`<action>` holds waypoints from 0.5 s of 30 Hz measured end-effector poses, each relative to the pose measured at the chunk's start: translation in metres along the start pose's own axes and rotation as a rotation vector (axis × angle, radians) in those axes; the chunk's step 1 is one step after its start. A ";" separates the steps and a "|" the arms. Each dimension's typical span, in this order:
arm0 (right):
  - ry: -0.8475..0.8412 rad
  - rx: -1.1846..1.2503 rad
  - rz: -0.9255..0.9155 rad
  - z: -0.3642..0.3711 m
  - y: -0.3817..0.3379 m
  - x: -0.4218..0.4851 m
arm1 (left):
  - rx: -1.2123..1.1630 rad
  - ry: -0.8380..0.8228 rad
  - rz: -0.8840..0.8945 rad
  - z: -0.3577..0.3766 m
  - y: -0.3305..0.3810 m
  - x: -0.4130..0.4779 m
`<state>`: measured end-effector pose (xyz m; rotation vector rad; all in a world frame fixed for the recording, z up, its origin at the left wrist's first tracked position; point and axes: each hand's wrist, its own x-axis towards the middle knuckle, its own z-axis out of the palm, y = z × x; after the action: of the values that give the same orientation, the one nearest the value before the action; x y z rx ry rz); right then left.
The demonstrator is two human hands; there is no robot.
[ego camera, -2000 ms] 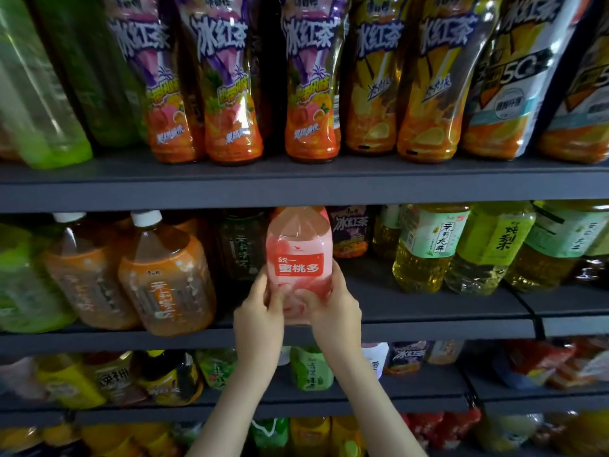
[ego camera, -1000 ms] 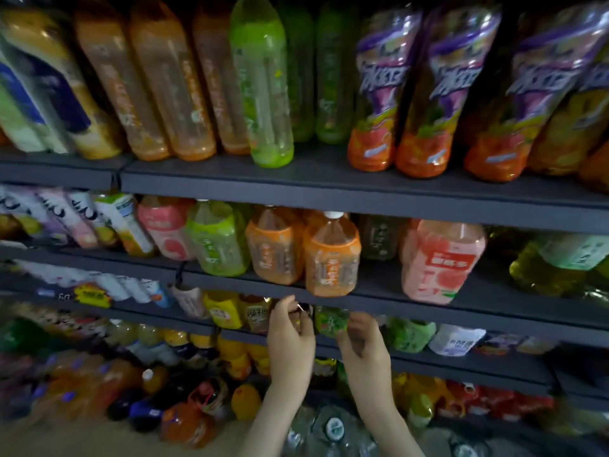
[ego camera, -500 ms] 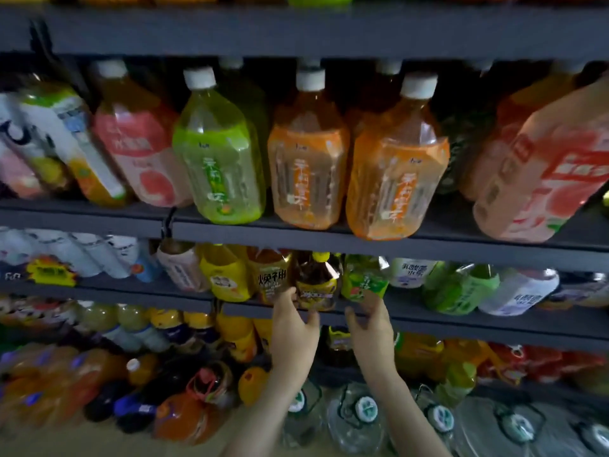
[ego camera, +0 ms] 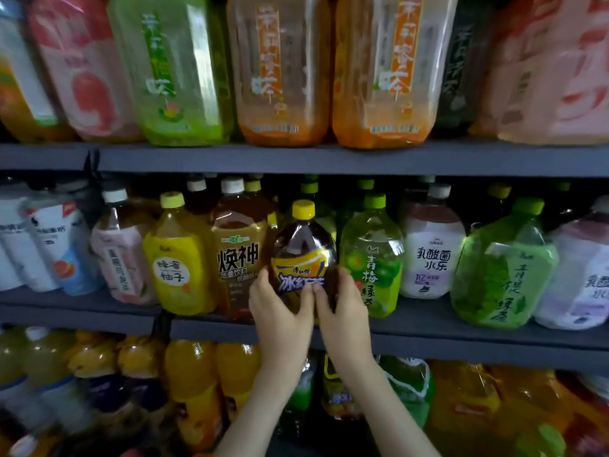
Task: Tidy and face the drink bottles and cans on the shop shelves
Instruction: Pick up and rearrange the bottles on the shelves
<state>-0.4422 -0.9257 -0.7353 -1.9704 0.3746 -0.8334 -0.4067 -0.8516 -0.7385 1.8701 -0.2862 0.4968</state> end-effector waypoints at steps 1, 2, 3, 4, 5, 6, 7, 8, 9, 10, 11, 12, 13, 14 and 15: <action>0.006 -0.001 -0.029 0.005 0.004 -0.001 | 0.005 0.017 0.030 0.002 -0.005 0.001; 0.013 0.002 -0.047 0.010 0.006 -0.003 | 0.016 0.027 0.049 0.004 -0.009 0.003; 0.024 0.009 -0.053 0.014 0.008 -0.005 | 0.026 0.030 0.063 0.005 -0.012 0.004; 0.038 0.021 -0.053 0.017 0.010 -0.007 | 0.029 0.030 0.076 0.005 -0.015 0.005; 0.051 0.040 -0.048 0.018 0.010 -0.007 | 0.023 0.027 0.088 0.005 -0.018 0.006; 0.058 0.062 -0.041 0.017 0.010 -0.007 | 0.007 0.025 0.095 0.005 -0.019 0.006; 0.060 0.080 -0.028 0.014 0.009 -0.008 | -0.027 0.018 0.098 0.004 -0.020 0.005; 0.057 0.091 -0.019 0.011 0.008 -0.009 | -0.075 0.007 0.092 0.004 -0.018 0.002; 0.053 0.096 -0.010 0.007 0.008 -0.010 | -0.136 -0.009 0.089 0.004 -0.016 0.000; 0.050 0.100 -0.004 0.002 0.008 -0.011 | -0.193 -0.029 0.096 0.005 -0.013 -0.004; 0.051 0.102 0.008 -0.002 0.009 -0.012 | -0.250 -0.049 0.114 0.007 -0.010 -0.007; 0.054 0.108 0.019 -0.006 0.011 -0.014 | -0.292 -0.074 0.130 0.008 -0.008 -0.009; 0.062 0.119 0.024 -0.012 0.013 -0.016 | -0.322 -0.092 0.147 0.009 -0.006 -0.013; 0.070 0.137 0.019 -0.019 0.015 -0.019 | -0.335 -0.100 0.163 0.009 -0.002 -0.017; 0.080 0.162 0.011 -0.026 0.017 -0.022 | -0.356 -0.098 0.199 0.009 0.003 -0.021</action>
<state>-0.4743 -0.9392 -0.7499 -1.7878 0.3530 -0.9084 -0.4243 -0.8620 -0.7485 1.5273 -0.5913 0.4553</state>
